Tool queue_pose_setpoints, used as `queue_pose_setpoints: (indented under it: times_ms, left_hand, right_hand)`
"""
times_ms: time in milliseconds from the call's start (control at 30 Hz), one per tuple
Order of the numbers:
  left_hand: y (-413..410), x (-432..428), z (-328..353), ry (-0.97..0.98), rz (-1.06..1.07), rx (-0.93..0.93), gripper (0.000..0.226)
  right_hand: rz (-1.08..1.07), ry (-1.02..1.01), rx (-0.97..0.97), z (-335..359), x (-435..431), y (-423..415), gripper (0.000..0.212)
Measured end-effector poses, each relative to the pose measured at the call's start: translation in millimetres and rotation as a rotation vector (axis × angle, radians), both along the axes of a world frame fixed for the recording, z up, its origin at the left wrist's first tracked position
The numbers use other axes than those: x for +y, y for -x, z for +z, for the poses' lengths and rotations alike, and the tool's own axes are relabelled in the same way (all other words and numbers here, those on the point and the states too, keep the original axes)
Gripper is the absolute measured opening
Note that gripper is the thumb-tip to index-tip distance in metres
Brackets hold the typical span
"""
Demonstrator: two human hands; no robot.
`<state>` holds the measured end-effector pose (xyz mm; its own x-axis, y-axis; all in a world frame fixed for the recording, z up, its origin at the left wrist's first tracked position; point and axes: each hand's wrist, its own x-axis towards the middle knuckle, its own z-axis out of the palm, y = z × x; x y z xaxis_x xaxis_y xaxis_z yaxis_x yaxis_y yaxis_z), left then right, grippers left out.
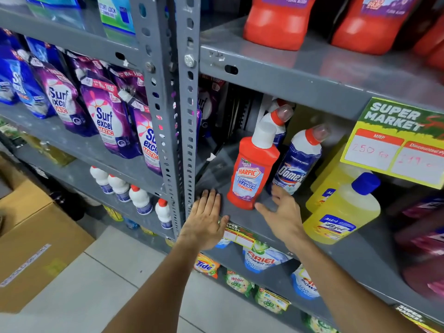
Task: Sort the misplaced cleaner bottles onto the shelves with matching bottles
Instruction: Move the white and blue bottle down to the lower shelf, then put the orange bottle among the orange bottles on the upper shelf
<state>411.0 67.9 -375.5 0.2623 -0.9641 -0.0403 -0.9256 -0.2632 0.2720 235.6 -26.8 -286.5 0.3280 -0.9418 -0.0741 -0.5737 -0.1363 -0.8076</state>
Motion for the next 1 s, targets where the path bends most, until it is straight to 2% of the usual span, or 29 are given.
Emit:
queue_pose_setpoints:
  times_ms: [67,200,367,600,667,867,1000]
  left_hand:
    - [1,1,2,0.004,0.000,0.001,0.071]
    - [0,1,2,-0.002,0.000,0.014,0.071]
    - [-2,0,-3,-0.010,0.004,0.009,0.072]
    - [-4,-1,0,-0.047,0.000,0.012,0.072]
    - [-1,3,4,0.010,0.010,0.048,0.072]
    - [33,38,33,0.360,0.088,0.202,0.068]
    - [40,75,73,0.519,0.145,0.120,0.066]
  right_hand:
    - [0.092,-0.058,-0.153,8,2,-9,0.072]
    - [0.113,-0.065,-0.257,8,-3,-27,0.065]
    - [0.082,-0.004,-0.264,2,-11,-22,0.051]
    - [0.095,0.033,-0.225,-6,12,33,0.059]
    - [0.115,0.050,-0.213,-3,23,48,0.059]
    - [0.212,0.081,-0.217,23,65,80,0.051]
    - [0.265,0.145,-0.268,60,92,92,0.054]
